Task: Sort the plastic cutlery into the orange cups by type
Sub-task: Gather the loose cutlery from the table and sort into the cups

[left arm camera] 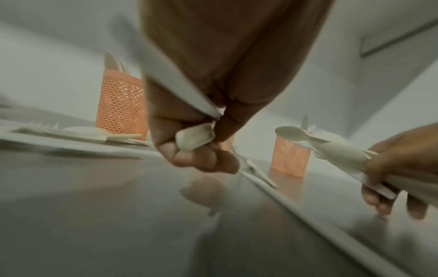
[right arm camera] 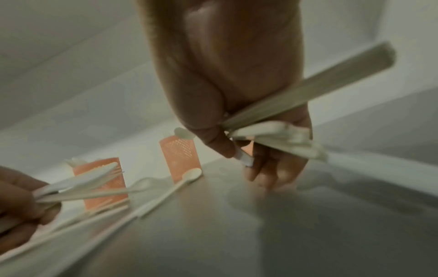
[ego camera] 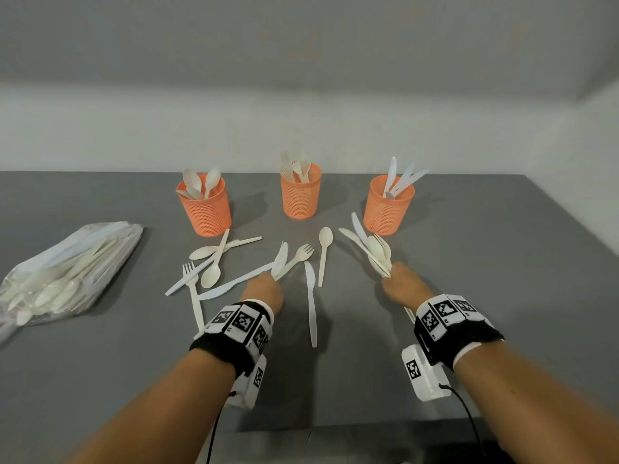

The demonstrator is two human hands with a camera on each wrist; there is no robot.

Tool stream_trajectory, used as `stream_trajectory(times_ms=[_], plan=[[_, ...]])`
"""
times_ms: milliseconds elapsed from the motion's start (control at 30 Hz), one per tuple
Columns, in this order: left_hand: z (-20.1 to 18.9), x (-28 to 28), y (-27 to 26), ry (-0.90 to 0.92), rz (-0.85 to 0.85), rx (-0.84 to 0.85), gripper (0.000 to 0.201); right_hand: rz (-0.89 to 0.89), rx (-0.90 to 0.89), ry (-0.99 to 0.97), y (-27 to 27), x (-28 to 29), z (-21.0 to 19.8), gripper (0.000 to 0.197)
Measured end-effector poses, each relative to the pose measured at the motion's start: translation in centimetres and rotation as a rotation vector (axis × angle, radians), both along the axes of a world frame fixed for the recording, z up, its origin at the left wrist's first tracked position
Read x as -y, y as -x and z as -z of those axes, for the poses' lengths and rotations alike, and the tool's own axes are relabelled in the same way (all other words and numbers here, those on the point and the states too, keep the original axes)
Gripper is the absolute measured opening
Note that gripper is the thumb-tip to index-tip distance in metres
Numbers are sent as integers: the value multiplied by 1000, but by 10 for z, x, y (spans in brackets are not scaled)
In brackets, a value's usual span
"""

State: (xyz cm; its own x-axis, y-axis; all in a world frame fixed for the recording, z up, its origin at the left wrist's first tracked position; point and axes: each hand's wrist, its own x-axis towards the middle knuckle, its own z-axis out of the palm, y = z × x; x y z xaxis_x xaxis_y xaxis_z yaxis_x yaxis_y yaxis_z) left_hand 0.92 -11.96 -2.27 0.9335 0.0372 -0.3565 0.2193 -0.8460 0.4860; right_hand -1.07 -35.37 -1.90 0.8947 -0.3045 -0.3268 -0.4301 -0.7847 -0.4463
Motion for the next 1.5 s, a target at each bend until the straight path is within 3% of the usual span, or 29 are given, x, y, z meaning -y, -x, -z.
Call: stream_trajectory(times_ms=[133, 200, 433, 600, 667, 767, 833, 933, 1000, 1167, 1267, 1500], plan=[[-7, -1, 3, 449, -116, 40, 15, 54, 111, -466, -3, -25, -17, 19], [-16, 3, 8, 634, -169, 5, 20, 19, 137, -653, -7, -45, -24, 16], [-16, 12, 15, 801, -142, 13, 22, 2, 179, -951, -22, -100, -31, 15], [-7, 4, 15, 701, -8, 52, 18, 29, 340, -845, -33, -109, -28, 18], [-5, -7, 10, 660, -40, 66, 18, 49, 388, -773, -34, -107, -32, 26], [-13, -22, 4, 819, -164, 93, 33, 2, 389, -701, -32, -107, -37, 31], [-24, -21, 1, 933, -135, 149, 30, -118, 365, -626, -30, -118, -37, 31], [-34, -11, -6, 1037, -113, 184, 42, -263, 378, -559, -26, -143, -33, 14], [-37, -8, -12, 1140, -176, 159, 36, -302, 388, -494, -21, -156, -35, 14], [-38, -19, -21, 1305, -318, 90, 13, -495, 451, -353, -21, -169, -36, 44], [-36, -28, -30, 1370, -353, 59, 25, -577, 454, -425, -22, -168, -38, 62], [-39, -39, -40, 1336, -112, -53, 17, -373, 316, -854, -20, -148, -45, 52]])
